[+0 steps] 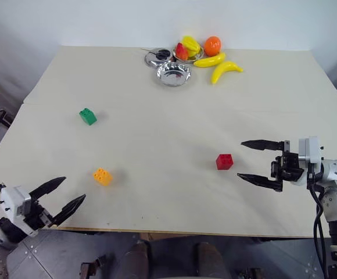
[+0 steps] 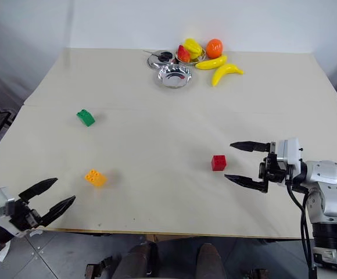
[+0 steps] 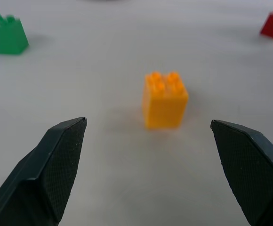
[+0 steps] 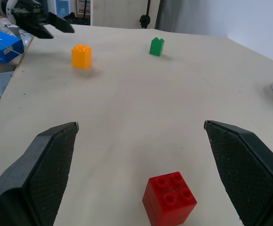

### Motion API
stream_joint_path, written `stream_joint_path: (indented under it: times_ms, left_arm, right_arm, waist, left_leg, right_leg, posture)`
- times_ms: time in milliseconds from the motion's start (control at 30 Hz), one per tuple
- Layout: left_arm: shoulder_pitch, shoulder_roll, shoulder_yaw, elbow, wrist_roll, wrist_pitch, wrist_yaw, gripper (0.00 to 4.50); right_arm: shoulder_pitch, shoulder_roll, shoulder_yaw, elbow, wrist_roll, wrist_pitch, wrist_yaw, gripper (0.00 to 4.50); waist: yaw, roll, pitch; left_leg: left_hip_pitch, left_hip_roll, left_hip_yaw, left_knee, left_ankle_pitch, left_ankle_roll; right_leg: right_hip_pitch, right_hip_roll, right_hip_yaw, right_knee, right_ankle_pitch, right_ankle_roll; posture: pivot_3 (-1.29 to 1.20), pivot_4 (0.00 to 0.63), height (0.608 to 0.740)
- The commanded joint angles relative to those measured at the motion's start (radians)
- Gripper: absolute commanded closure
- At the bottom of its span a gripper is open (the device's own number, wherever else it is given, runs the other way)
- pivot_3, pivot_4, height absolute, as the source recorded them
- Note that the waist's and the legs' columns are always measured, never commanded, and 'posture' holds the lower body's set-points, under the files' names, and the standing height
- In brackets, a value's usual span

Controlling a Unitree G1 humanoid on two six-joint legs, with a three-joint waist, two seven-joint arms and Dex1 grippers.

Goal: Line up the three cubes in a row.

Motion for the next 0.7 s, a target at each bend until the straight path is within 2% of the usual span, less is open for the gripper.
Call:
stream_joint_path:
  times_ms: [33, 100, 167, 233, 333, 533, 700]
  left_arm:
    - [-0.073, -0.005, 0.039, -0.021, -0.06, 0.043, 0.106, 0.0]
    - [-0.164, -0.005, 0.061, -0.013, -0.116, 0.1, 0.193, 0.0]
    - [-0.266, 0.009, 0.048, -0.002, -0.097, 0.154, 0.302, 0.0]
    - [-0.417, 0.018, -0.008, 0.06, 0.01, 0.193, 0.454, 0.0]
    - [-0.576, 0.032, -0.088, 0.188, 0.122, 0.216, 0.555, 0.0]
    - [-0.851, 0.085, -0.231, 0.576, 0.3, 0.12, 0.552, 0.0]
    - [-1.046, 0.108, -0.294, 0.902, 0.39, -0.03, 0.533, 0.0]
  right_arm:
    - [0.016, -0.015, -0.014, -0.029, 0.008, 0.0, 0.001, 0.03]
    - [0.021, -0.019, -0.011, -0.031, 0.005, 0.004, -0.001, 0.03]
    - [0.015, -0.021, -0.009, -0.031, 0.004, 0.012, -0.011, 0.03]
    - [0.0, -0.014, -0.005, -0.031, 0.0, 0.015, -0.026, 0.03]
    - [-0.016, -0.007, 0.006, -0.035, -0.003, 0.02, -0.043, 0.03]
    - [-0.03, -0.001, 0.017, -0.052, -0.003, 0.028, -0.069, 0.03]
    - [-0.007, 0.001, 0.002, -0.077, 0.001, 0.036, -0.102, 0.03]
  waist:
    - [0.003, 0.0, 0.0]
    - [0.005, 0.0, 0.0]
    - [0.009, 0.0, 0.0]
    - [0.007, -0.001, 0.0]
    - [0.005, -0.001, 0.0]
    - [-0.001, -0.003, 0.001]
    - [0.003, -0.005, 0.001]
  left_leg:
    - [0.0, 0.0, 0.0, 0.001, 0.001, -0.001]
    - [0.0, 0.0, 0.0, 0.002, 0.001, -0.001]
    - [0.0, -0.001, -0.002, 0.003, 0.001, -0.001]
    - [0.0, -0.001, -0.003, 0.004, 0.001, -0.001]
    - [0.0, -0.001, -0.003, 0.005, 0.002, -0.003]
    - [-0.001, -0.001, -0.001, 0.005, 0.002, -0.003]
    - [-0.002, -0.001, 0.0, 0.005, 0.002, -0.003]
  right_leg:
    - [0.0, 0.0, 0.0, 0.0, 0.0, 0.0]
    - [0.001, 0.0, 0.0, 0.001, 0.0, 0.0]
    - [0.002, 0.0, -0.001, 0.001, 0.0, 0.0]
    - [0.003, 0.0, -0.002, 0.002, 0.0, 0.0]
    - [0.002, 0.0, -0.002, 0.003, 0.0, 0.001]
    - [0.0, 0.0, -0.002, 0.005, 0.0, 0.001]
    - [-0.001, 0.0, -0.002, 0.005, 0.0, 0.001]
  posture:
    - [0.0, 0.15, 0.74]
    - [0.0, 0.15, 0.74]
    - [0.0, 0.15, 0.74]
    - [0.0, 0.15, 0.74]
    - [0.0, 0.15, 0.74]
    - [0.0, 0.15, 0.74]
    - [0.0, 0.15, 0.74]
